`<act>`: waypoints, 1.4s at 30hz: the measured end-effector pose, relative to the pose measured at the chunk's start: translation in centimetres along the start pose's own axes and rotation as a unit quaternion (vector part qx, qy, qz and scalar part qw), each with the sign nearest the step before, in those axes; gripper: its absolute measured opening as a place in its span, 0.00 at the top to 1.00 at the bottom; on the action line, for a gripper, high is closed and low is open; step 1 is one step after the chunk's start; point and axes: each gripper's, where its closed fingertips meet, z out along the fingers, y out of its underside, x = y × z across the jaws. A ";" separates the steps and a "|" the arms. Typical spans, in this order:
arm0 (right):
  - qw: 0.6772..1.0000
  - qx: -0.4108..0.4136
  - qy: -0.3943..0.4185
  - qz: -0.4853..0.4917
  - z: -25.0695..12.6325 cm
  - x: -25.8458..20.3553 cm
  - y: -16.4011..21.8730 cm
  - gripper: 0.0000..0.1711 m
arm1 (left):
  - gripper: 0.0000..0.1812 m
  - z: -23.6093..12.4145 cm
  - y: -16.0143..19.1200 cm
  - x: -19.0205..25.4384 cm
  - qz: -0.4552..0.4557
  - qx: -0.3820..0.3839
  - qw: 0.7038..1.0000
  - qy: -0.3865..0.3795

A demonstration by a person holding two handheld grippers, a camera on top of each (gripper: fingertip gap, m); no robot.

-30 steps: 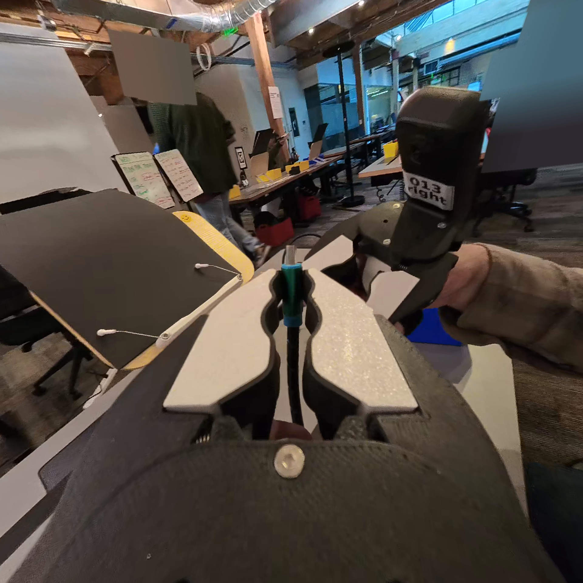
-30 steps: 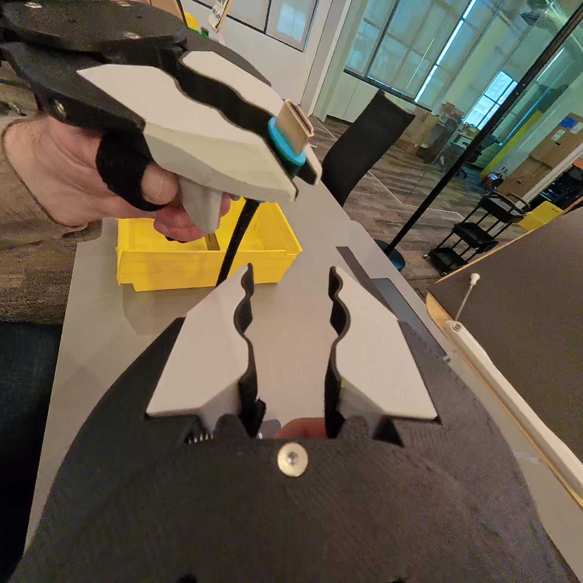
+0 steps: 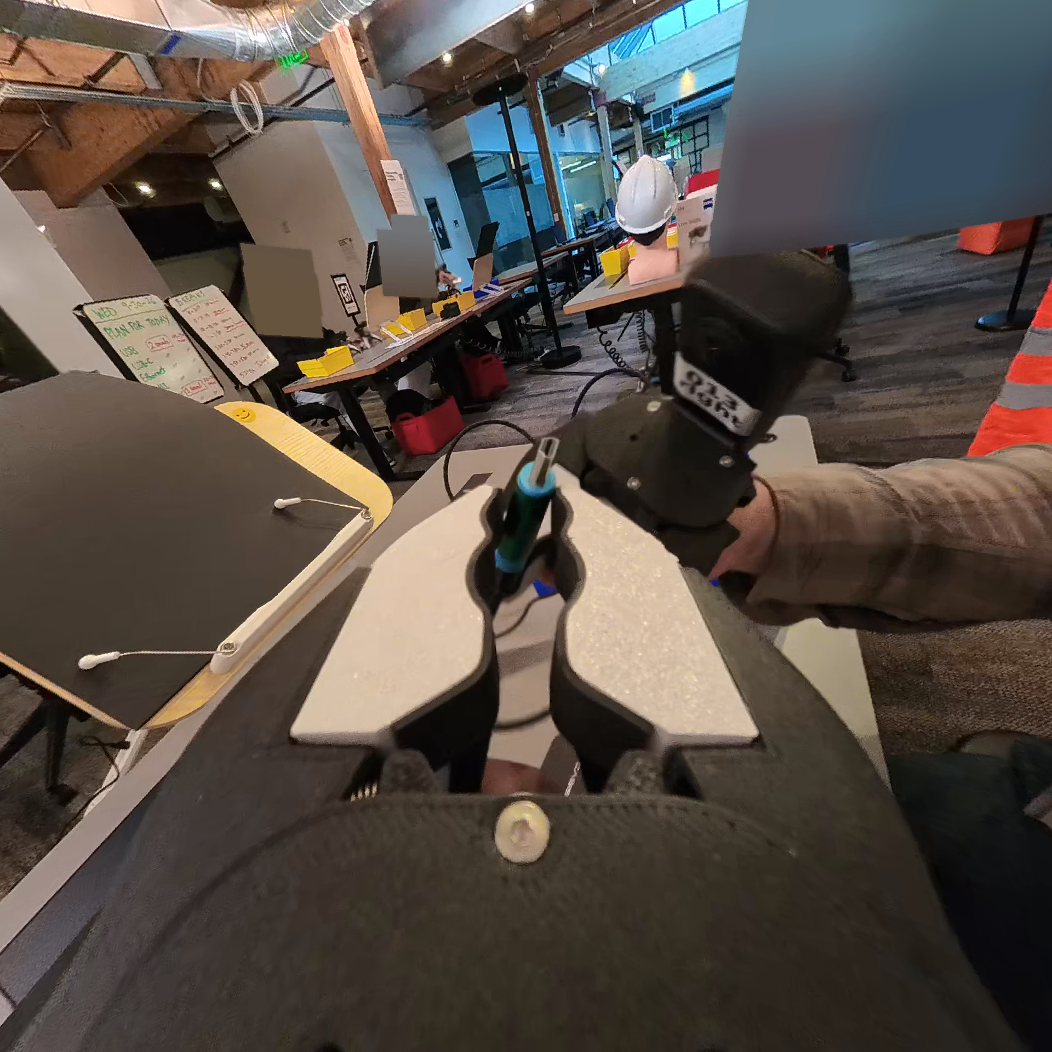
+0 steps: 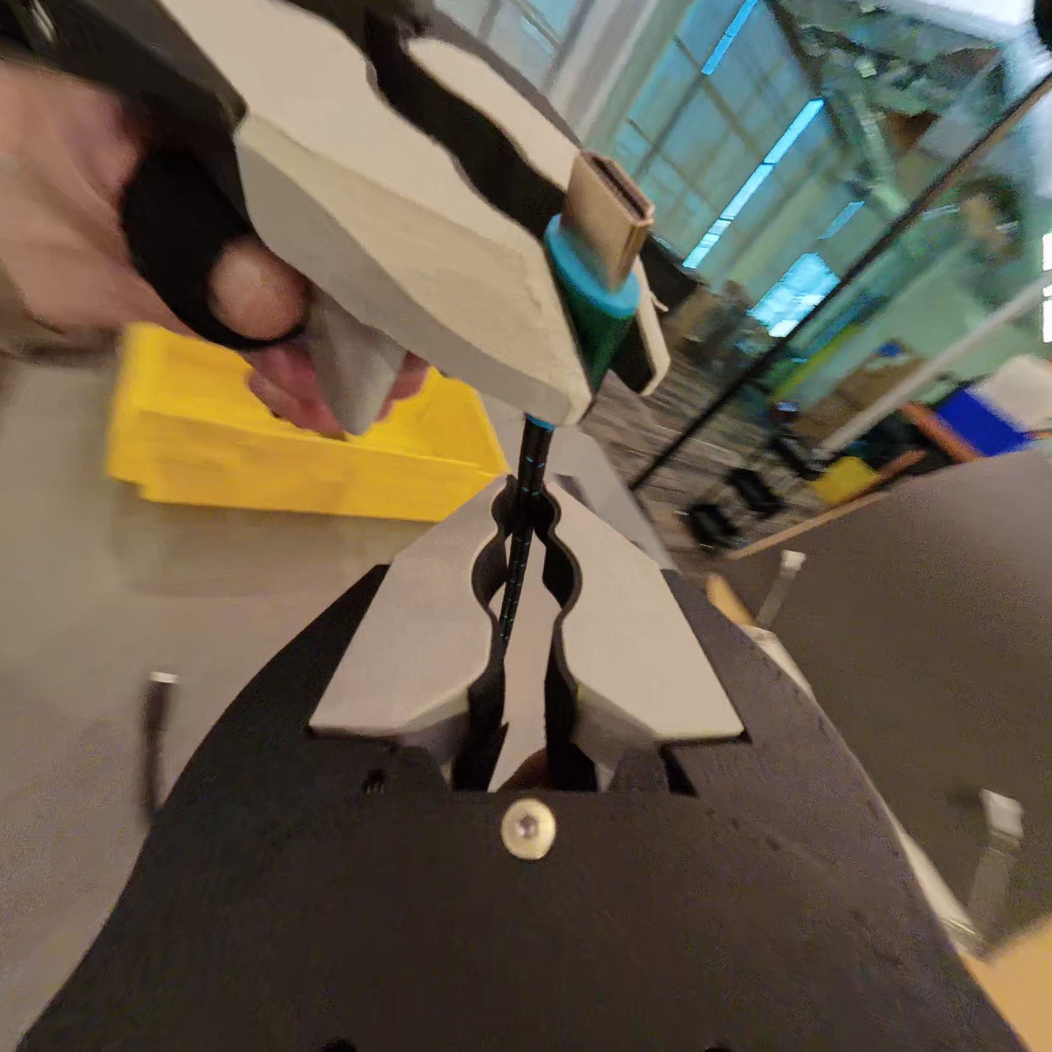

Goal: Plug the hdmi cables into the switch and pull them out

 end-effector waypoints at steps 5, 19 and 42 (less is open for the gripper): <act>0.985 -0.026 0.135 -0.102 -1.2 3.8 0.7 0.98 | 0.83 -0.3 -0.2 -0.6 0.007 0.008 1.000 -0.013; 0.899 -0.091 0.262 -0.340 -3.6 6.8 1.3 0.99 | 0.63 -1.0 0.9 -2.0 -0.296 0.008 0.951 0.087; 0.883 -0.060 0.263 -0.384 -3.4 6.2 1.2 0.98 | 0.91 2.0 5.8 2.5 -0.325 -0.077 0.929 0.159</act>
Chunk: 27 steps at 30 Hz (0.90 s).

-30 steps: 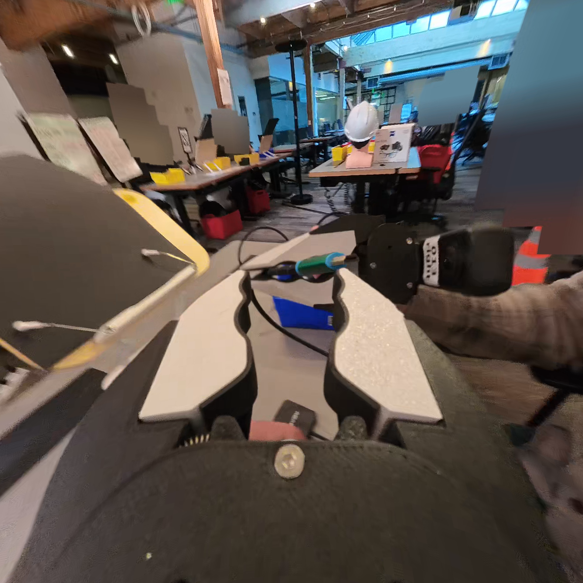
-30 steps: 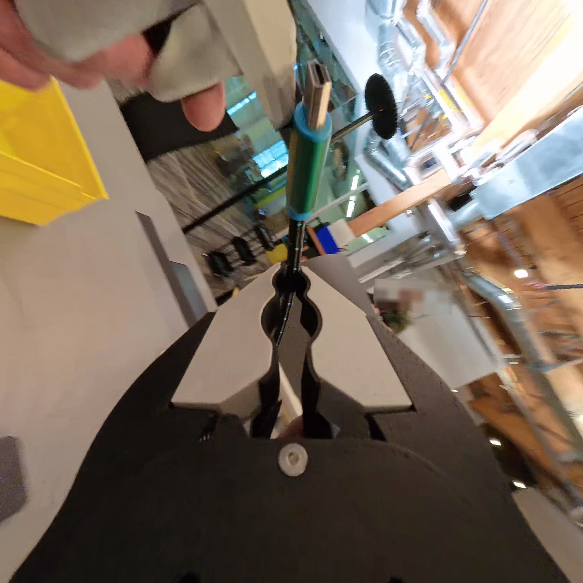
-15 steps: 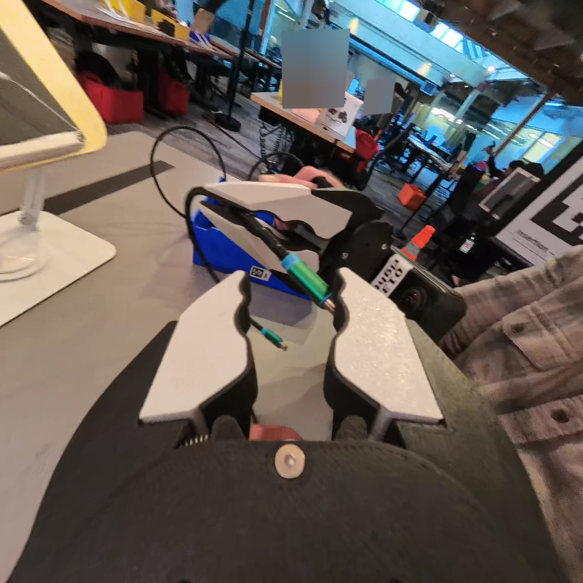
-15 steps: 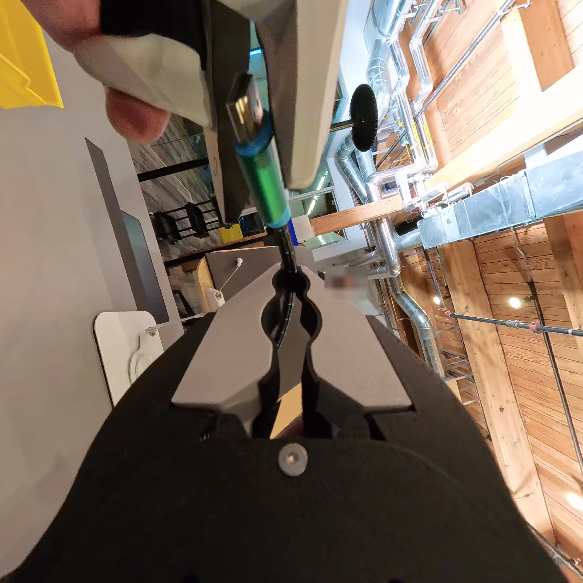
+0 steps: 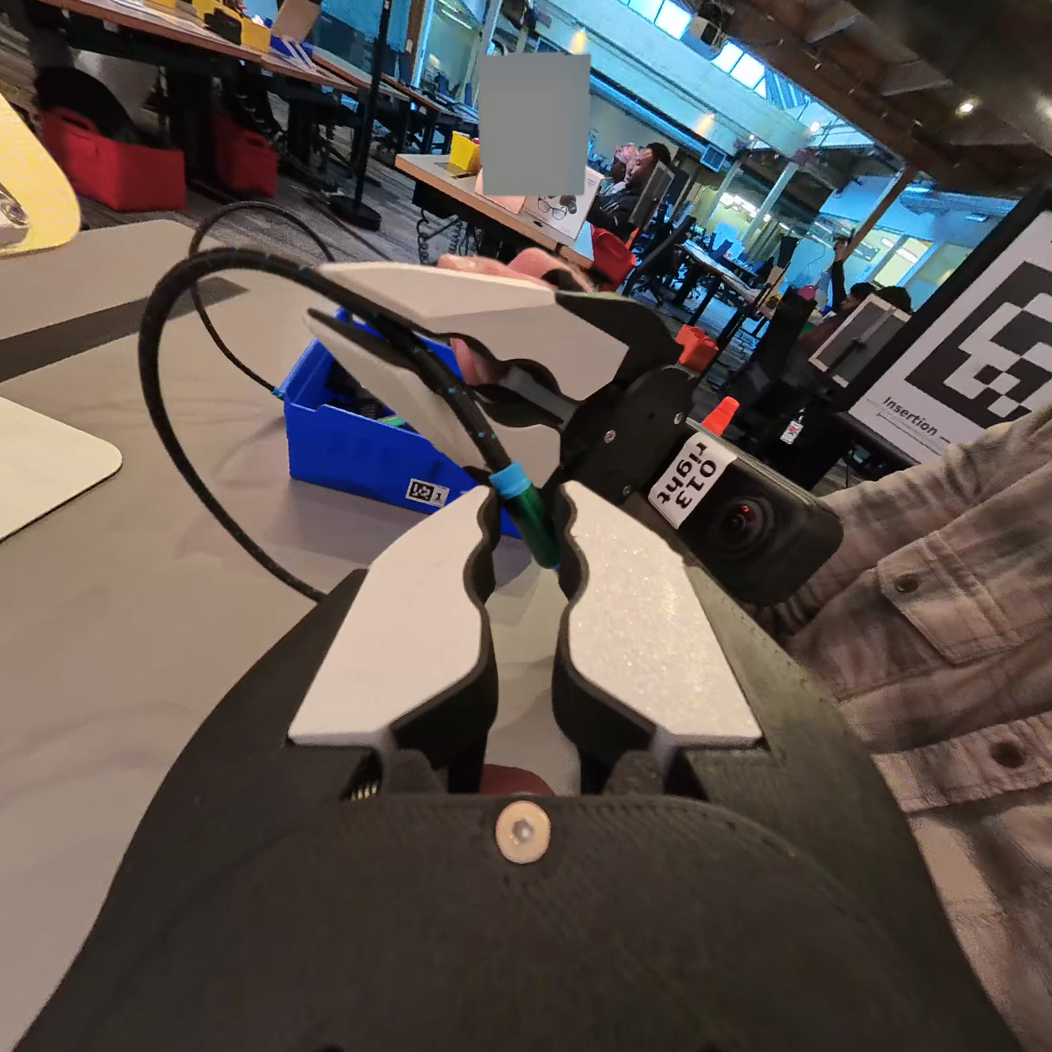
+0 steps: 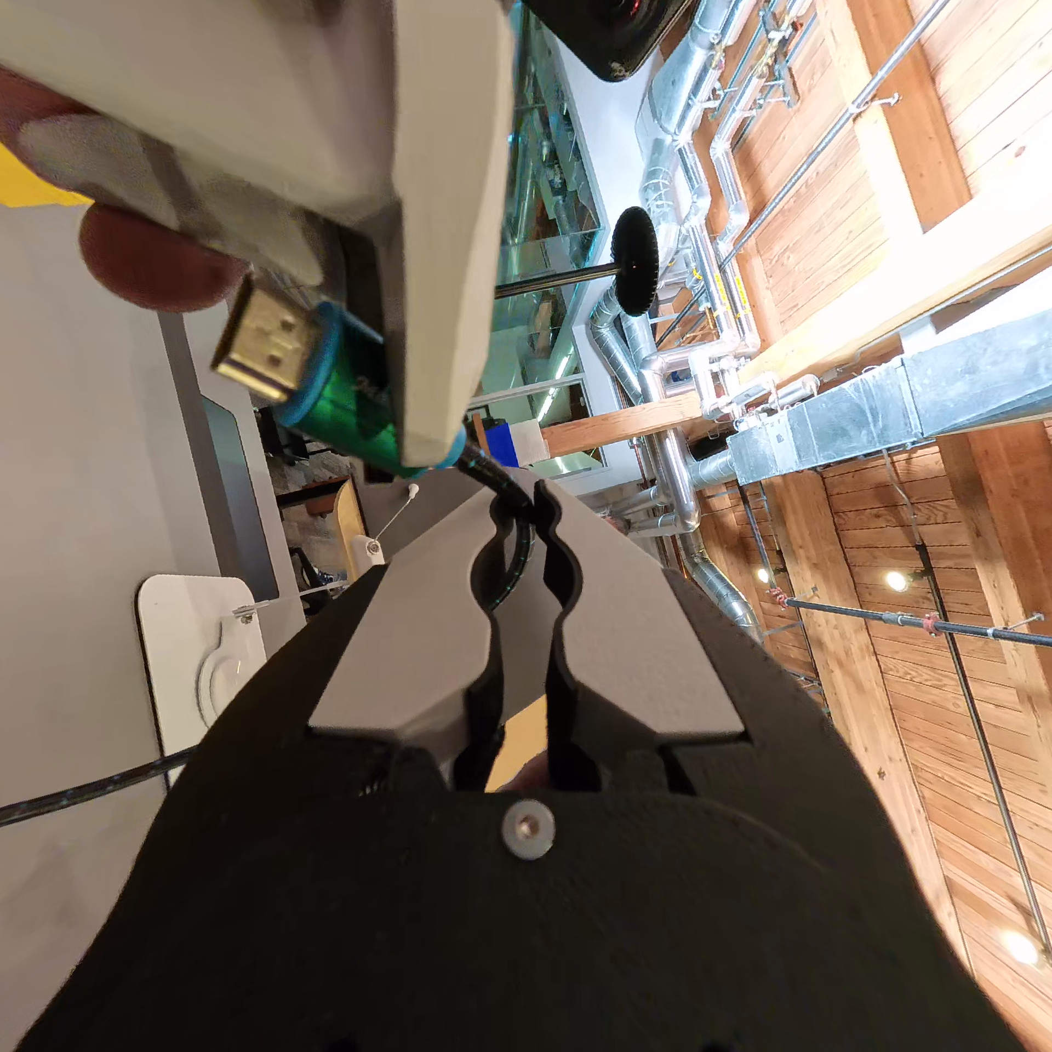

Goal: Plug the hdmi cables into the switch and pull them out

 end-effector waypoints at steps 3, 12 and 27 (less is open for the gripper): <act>1.000 -0.001 -0.008 0.014 0.1 -0.1 0.2 0.96 | 0.92 -0.1 0.1 -0.5 0.000 0.006 1.000 -0.005; 0.983 -0.012 -0.139 0.119 -0.2 -2.1 1.2 0.78 | 0.94 -2.1 -1.8 -4.7 -0.069 0.144 0.986 -0.050; 0.866 -0.038 -0.265 0.422 0.1 -4.8 -1.5 0.71 | 0.94 -2.8 -2.4 -6.5 -0.120 0.238 0.962 -0.063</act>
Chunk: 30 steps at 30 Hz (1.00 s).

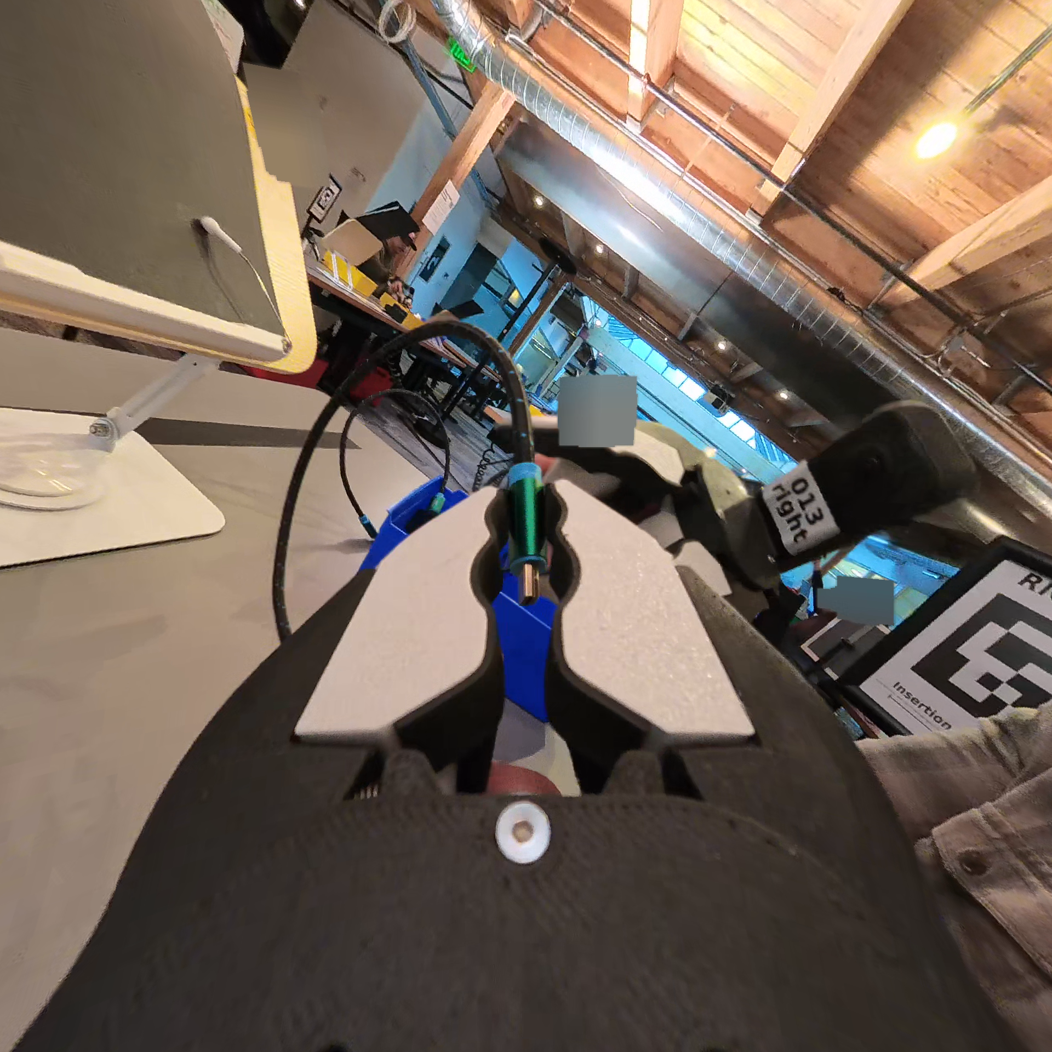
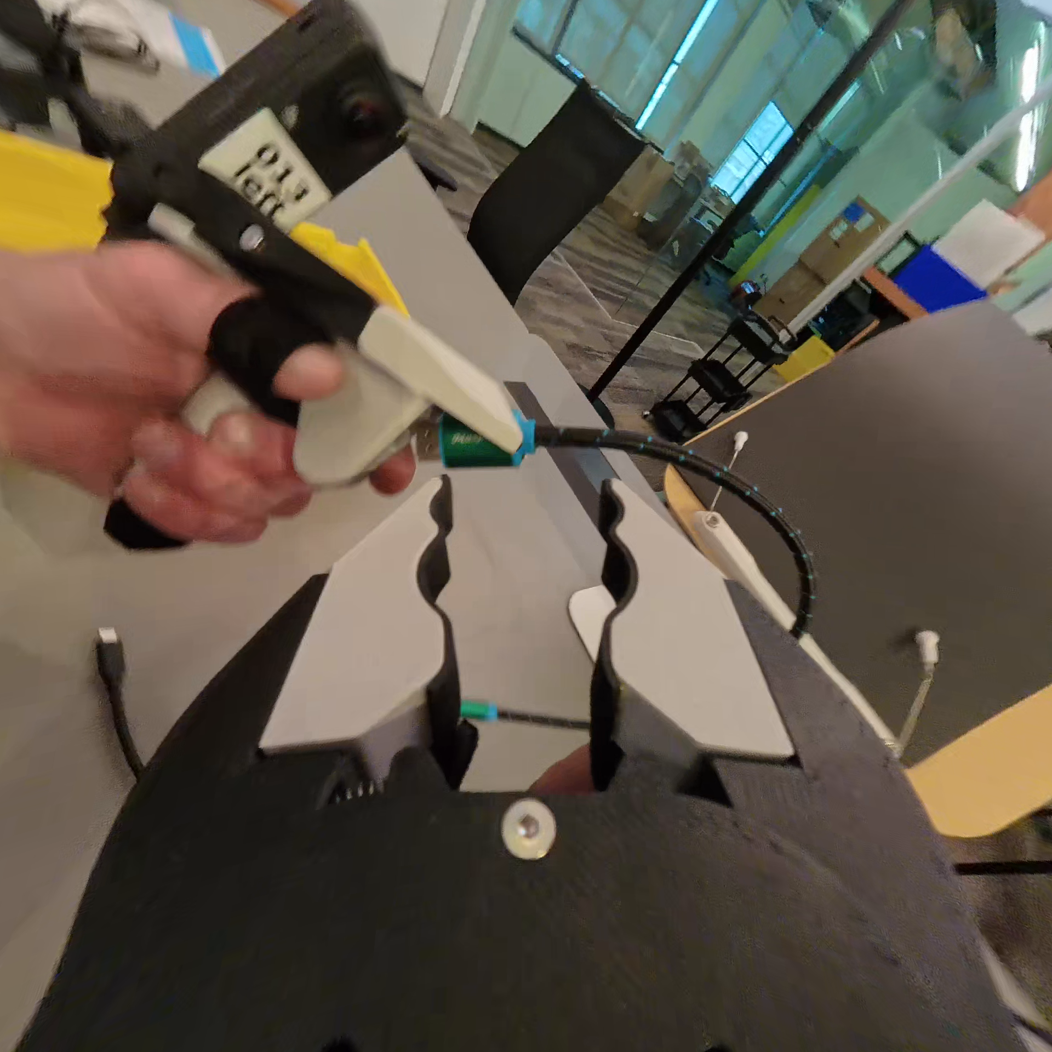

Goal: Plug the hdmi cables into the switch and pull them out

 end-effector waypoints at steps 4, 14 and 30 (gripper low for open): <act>0.999 0.029 -0.032 0.022 0.0 -0.9 -0.4 0.64 | 0.94 0.3 0.7 0.4 0.000 -0.013 1.000 0.014; 0.971 -0.080 -0.079 -0.213 -0.5 -3.9 3.5 0.69 | 0.94 1.4 6.7 0.4 -0.008 -0.149 0.987 0.052; 0.990 -0.065 -0.031 -0.117 -0.5 -1.7 3.1 0.71 | 0.94 0.8 2.4 -1.1 -0.081 0.004 0.996 0.024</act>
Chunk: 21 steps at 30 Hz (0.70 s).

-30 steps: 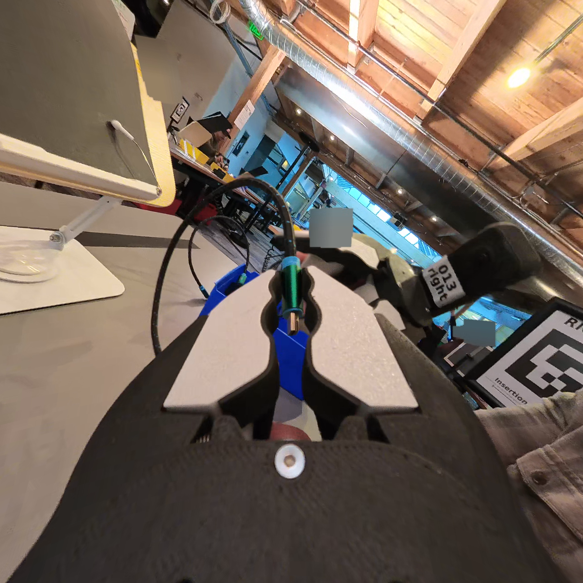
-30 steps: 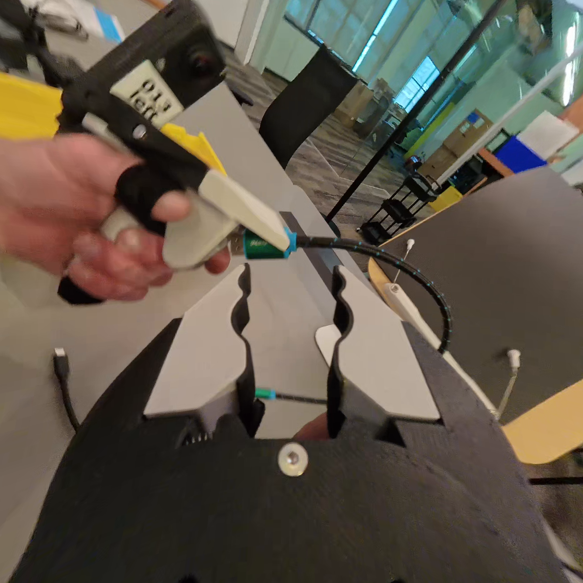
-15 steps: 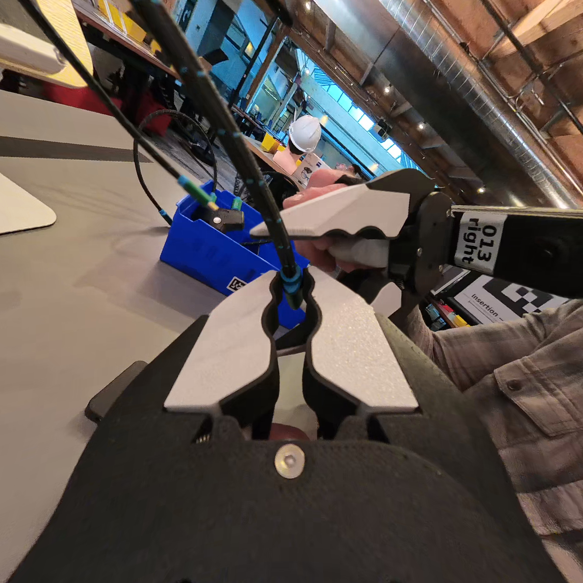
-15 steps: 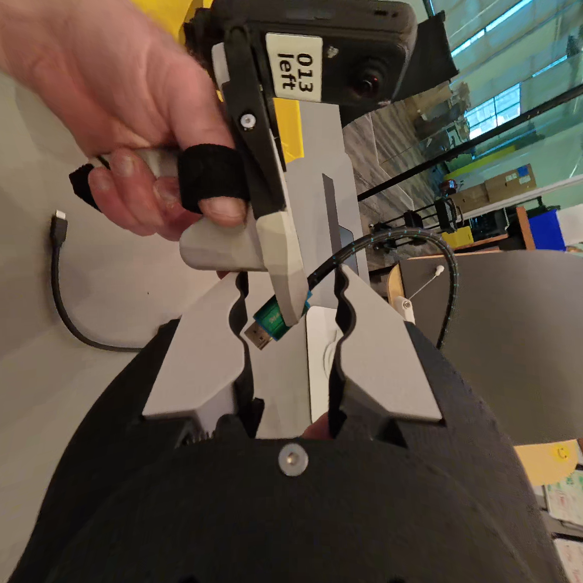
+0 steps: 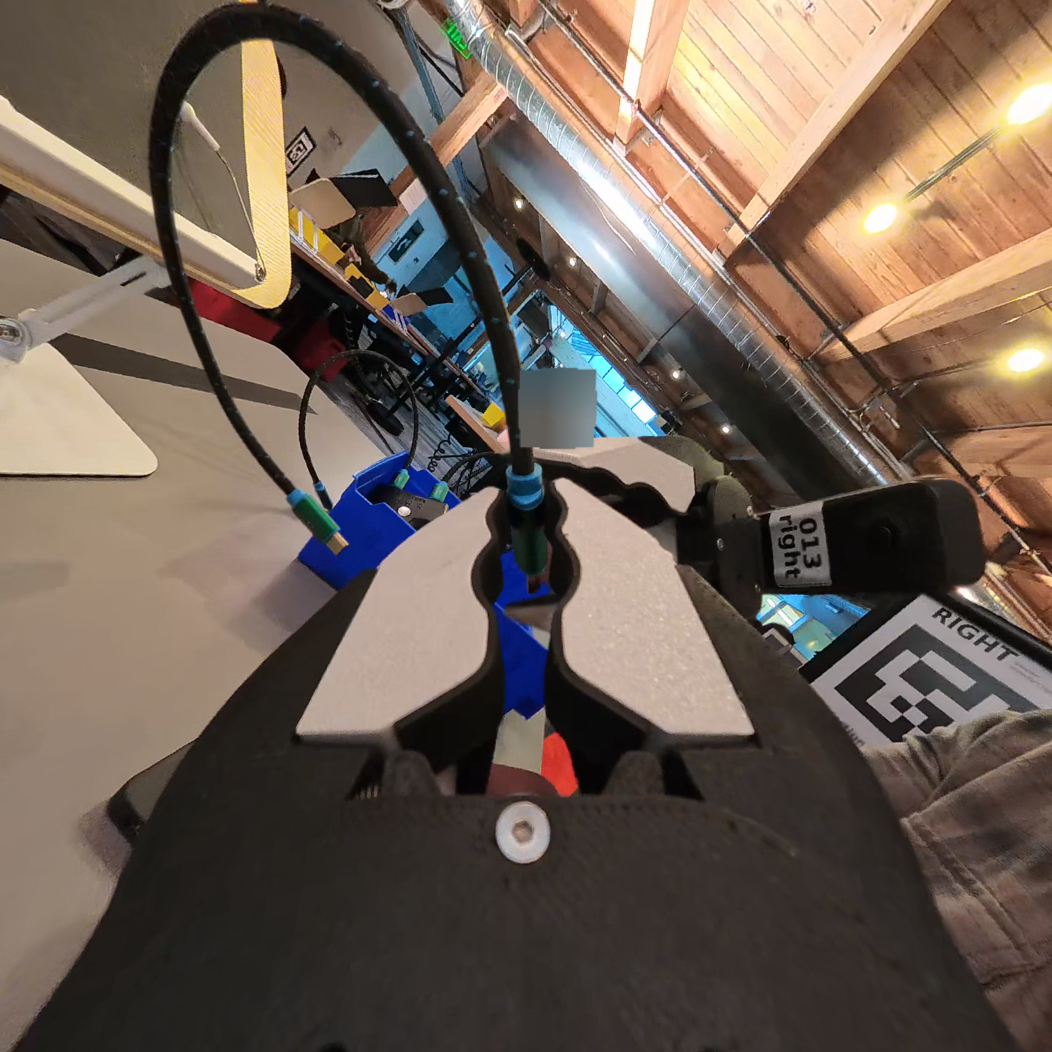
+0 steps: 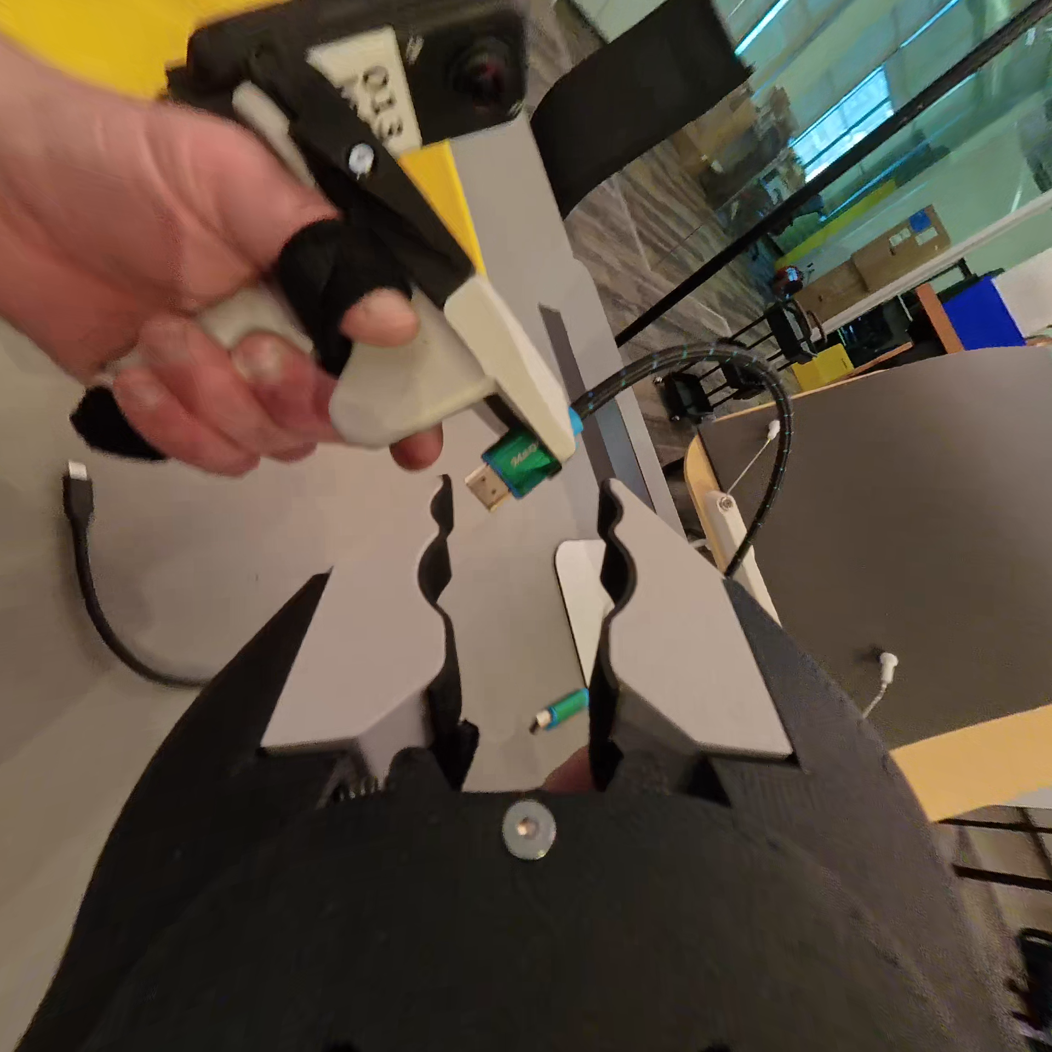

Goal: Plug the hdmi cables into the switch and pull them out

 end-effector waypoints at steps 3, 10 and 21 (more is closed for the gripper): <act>0.999 0.033 0.031 0.016 0.5 0.4 -1.1 0.78 | 0.94 -0.1 -0.3 0.2 -0.014 0.014 1.000 0.012; 0.990 0.098 0.091 0.039 0.9 1.0 -2.5 0.86 | 0.94 -0.1 -0.6 0.7 -0.041 0.037 0.998 0.036; 0.975 0.143 0.168 0.020 0.6 1.5 -3.2 0.84 | 0.94 -0.2 -1.3 1.4 -0.082 0.068 0.993 0.050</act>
